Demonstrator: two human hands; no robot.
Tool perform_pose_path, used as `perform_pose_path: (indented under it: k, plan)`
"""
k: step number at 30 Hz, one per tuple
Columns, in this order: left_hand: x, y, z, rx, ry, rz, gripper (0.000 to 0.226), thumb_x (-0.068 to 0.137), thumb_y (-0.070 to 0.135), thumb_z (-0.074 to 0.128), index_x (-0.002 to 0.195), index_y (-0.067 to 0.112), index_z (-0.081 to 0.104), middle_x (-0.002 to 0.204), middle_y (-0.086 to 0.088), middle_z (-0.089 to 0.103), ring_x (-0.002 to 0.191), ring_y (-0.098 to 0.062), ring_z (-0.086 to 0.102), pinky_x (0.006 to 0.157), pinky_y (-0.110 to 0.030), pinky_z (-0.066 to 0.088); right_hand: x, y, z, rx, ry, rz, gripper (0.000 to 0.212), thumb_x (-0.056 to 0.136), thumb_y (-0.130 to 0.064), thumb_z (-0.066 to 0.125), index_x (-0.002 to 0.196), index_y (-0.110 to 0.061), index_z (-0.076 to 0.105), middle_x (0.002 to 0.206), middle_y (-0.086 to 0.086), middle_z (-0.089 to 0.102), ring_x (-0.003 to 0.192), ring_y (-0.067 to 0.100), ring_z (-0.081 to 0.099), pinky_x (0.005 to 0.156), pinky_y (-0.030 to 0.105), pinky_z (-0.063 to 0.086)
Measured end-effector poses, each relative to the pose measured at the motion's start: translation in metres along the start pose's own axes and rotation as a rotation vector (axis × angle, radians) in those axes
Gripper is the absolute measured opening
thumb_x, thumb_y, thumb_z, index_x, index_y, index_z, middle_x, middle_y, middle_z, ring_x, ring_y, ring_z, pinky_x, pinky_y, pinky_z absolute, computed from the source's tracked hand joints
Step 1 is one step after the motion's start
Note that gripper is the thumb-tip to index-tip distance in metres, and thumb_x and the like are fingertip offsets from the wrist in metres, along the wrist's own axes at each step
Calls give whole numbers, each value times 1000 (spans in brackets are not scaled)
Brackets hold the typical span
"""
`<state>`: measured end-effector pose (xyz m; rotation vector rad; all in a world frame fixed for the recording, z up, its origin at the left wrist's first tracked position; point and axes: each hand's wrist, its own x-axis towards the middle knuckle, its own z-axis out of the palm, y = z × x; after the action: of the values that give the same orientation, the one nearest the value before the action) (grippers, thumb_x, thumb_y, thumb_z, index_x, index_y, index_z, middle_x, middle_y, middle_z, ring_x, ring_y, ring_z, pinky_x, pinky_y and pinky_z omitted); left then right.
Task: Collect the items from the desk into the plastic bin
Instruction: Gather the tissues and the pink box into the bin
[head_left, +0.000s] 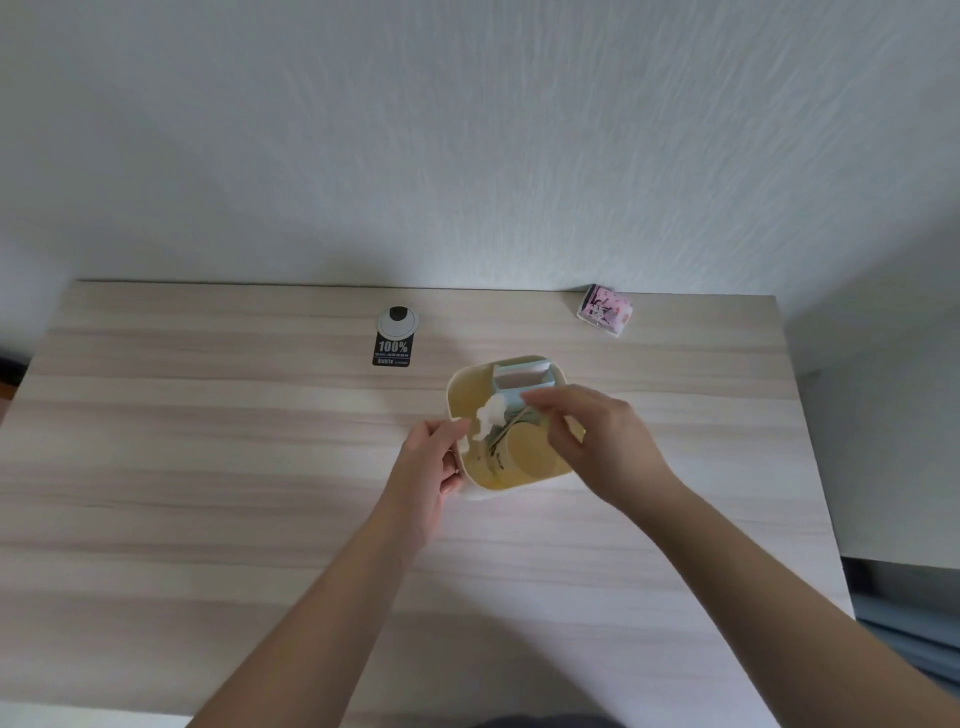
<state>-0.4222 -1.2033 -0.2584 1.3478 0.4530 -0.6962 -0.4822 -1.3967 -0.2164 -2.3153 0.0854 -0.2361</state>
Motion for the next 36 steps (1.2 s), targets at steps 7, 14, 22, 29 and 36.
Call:
perform_pose_path:
  k: [7,14,22,29,36]
  plan:
    - [7,3,2,5,-2,0,32,71,31,71,79,14,46,52,7,32,47,-11,25,50,-29,20,40,49,-15,65,205,164,23,87,-1,59,96,-17,72,93,-7,70,75,6,62,74,10,47]
    - [16,9,8,-42,4,-11,29,73,29,69,81,13,46,52,7,35,45,-10,27,49,-26,22,82,112,-18,-3,269,345,22,88,-10,53,99,-19,71,96,-3,70,76,6,59,68,5,43]
    - [24,20,25,-84,-29,5,28,73,28,70,83,12,49,56,5,43,43,-8,31,49,-25,25,121,158,-2,-179,2,390,38,89,-16,55,127,-16,59,125,7,63,113,27,56,94,36,45]
    - [13,31,25,-83,3,31,26,72,26,69,75,13,48,52,6,41,43,-9,28,47,-23,28,136,175,19,-432,-205,378,48,86,-15,53,134,-17,50,144,6,47,129,28,43,104,40,35]
    - [1,21,20,-84,15,15,22,79,23,64,73,13,46,57,3,31,47,-11,23,50,-27,22,73,186,27,-613,-302,296,58,87,-20,59,142,-19,39,153,5,33,141,25,28,111,41,25]
